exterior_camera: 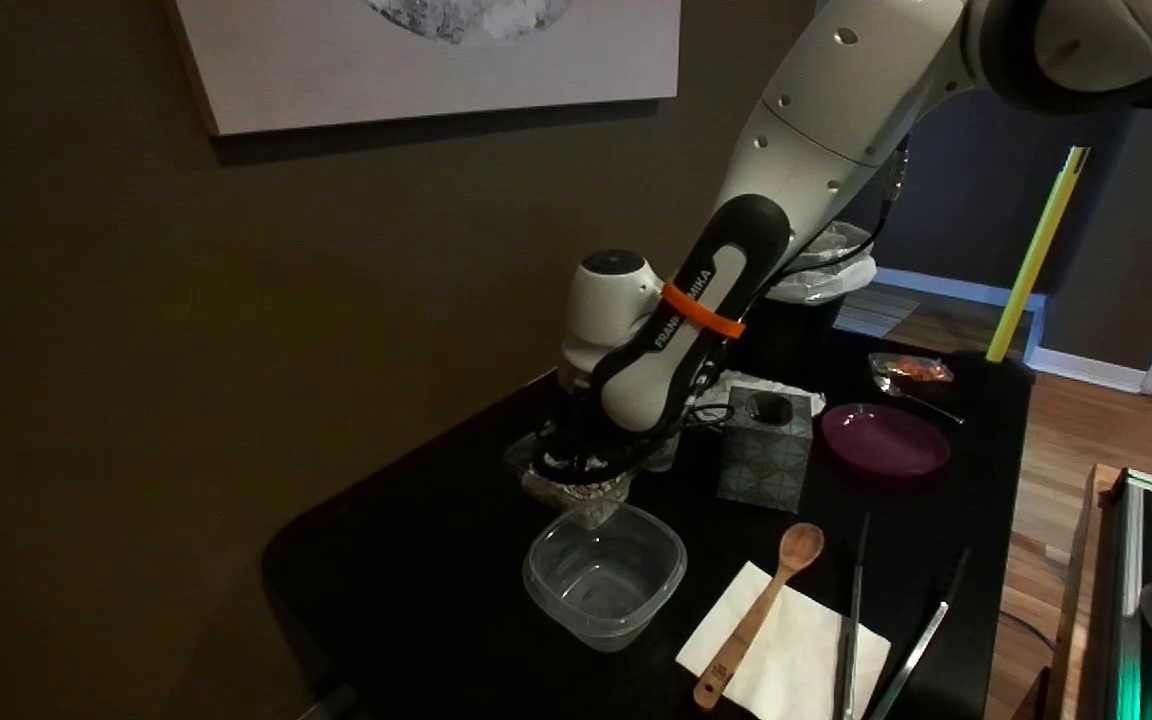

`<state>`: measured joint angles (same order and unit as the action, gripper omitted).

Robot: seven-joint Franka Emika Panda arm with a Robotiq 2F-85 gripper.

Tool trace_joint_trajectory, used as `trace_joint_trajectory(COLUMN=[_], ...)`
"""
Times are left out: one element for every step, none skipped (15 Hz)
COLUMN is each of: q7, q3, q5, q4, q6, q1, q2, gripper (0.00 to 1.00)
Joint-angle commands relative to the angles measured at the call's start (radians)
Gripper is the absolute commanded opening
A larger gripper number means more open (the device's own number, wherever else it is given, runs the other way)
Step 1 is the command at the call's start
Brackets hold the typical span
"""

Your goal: Move some white objects from the bowl to the paper towel, then wrap the and put them in the bin

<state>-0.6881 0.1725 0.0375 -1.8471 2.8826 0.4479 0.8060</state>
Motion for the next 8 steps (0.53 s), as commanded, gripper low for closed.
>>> trace_joint_trajectory(q7=[-0.025, -0.022, -0.021, -0.019, -0.012, -0.005, 0.004, 0.015], q3=[0.036, 0.034, 0.037, 0.035, 0.03, 0.024, 0.017, 0.008], q5=[-0.001, 0.001, 0.001, 0.002, 0.003, 0.003, 0.004, 0.005], q4=[0.019, 0.018, 0.016, 0.012, 0.007, -0.002, -0.01, -0.023], q6=[-0.009, -0.013, -0.014, -0.015, -0.018, -0.021, -0.022, -0.024], q1=[0.031, 0.028, 0.029, 0.027, 0.022, 0.017, 0.01, 0.002], q2=[0.013, 0.009, 0.004, -0.002, -0.012, -0.029, -0.044, -0.066], gripper=[0.0, 0.0, 0.02, 0.01, 0.02, 0.02, 0.02, 0.02])
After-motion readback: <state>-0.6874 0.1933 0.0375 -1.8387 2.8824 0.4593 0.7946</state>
